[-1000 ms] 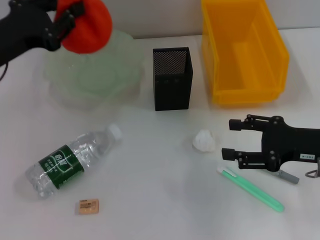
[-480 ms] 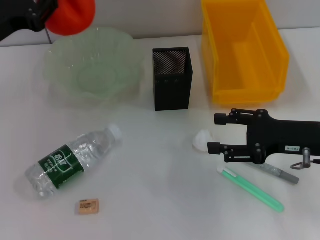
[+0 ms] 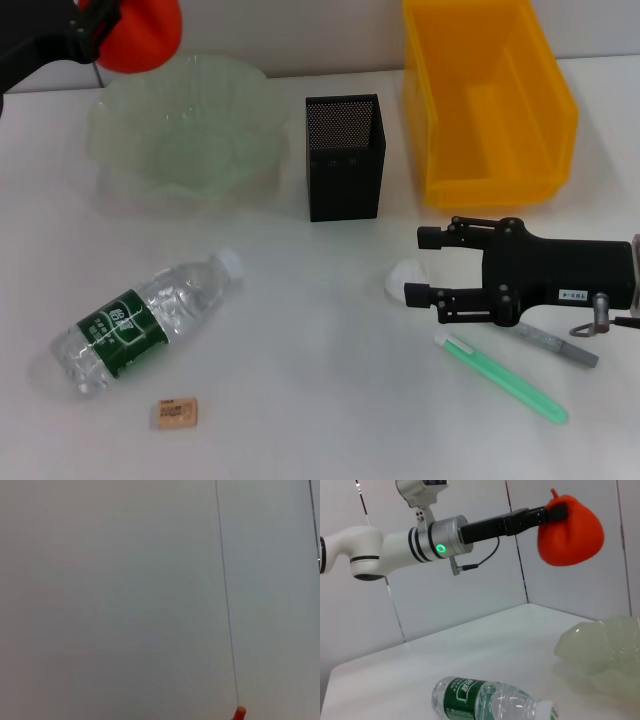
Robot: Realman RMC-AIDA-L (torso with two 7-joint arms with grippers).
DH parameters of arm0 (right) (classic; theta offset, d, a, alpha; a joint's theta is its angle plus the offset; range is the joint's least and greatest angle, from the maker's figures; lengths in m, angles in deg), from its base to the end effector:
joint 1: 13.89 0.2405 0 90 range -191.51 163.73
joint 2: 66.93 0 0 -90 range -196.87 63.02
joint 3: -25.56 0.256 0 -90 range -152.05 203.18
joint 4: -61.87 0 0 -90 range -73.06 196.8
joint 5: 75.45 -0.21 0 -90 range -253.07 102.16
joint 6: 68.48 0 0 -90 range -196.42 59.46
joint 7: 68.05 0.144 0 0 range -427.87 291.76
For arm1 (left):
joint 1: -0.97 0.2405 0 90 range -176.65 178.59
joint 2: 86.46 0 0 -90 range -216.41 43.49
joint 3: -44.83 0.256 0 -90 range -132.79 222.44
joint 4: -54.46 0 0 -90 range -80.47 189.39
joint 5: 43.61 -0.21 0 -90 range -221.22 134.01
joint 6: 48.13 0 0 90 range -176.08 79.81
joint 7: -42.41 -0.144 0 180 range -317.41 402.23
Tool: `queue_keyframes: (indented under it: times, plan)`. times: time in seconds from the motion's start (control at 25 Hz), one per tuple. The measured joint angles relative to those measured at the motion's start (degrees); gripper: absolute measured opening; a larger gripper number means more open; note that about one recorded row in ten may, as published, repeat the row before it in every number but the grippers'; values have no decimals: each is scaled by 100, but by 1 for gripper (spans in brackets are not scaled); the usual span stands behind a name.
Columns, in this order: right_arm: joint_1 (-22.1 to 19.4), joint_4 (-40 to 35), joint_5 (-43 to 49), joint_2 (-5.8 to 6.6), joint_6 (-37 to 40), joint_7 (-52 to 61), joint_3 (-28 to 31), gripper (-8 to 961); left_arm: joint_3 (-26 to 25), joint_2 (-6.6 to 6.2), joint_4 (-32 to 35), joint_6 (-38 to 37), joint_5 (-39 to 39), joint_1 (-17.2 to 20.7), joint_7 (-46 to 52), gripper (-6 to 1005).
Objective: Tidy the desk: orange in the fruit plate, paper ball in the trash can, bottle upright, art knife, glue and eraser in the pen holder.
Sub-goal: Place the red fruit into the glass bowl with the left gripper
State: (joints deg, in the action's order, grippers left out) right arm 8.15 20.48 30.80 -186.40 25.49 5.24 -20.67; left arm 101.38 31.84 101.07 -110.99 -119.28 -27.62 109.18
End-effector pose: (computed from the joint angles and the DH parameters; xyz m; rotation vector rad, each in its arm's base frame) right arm 0.2725 0.2928 0.0024 -2.7363 0.5060 0.7944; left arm -0.2129 0.4051 0.0569 -2.1655 -0.2851 -0.8634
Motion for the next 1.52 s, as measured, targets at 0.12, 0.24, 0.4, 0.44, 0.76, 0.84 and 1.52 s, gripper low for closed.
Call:
queue_keyframes:
  times: [0.12,0.24,0.4,0.44,0.76,0.84,1.52]
  plan:
    - [1,58,0,1,-2,-10,0,776,-5,1,-203,193,1,-140,-85,262]
    - [2,87,0,2,-3,-39,1,776,-5,13,-518,429,1,-337,-291,263]
    - [2,122,0,3,-3,-49,1,776,-5,25,-872,751,1,-562,-487,263]
    - [2,128,0,3,-3,-52,0,776,-5,32,-935,857,1,-607,-527,263]
    - [-29,132,1,3,39,-53,0,776,17,48,-1356,1556,41,-879,-582,264]
    - [-34,132,1,3,40,-55,1,776,27,47,-1428,1633,43,-921,-583,265]
    - [-74,168,3,3,62,-64,-9,776,66,79,-2266,2077,44,-1358,-810,267]
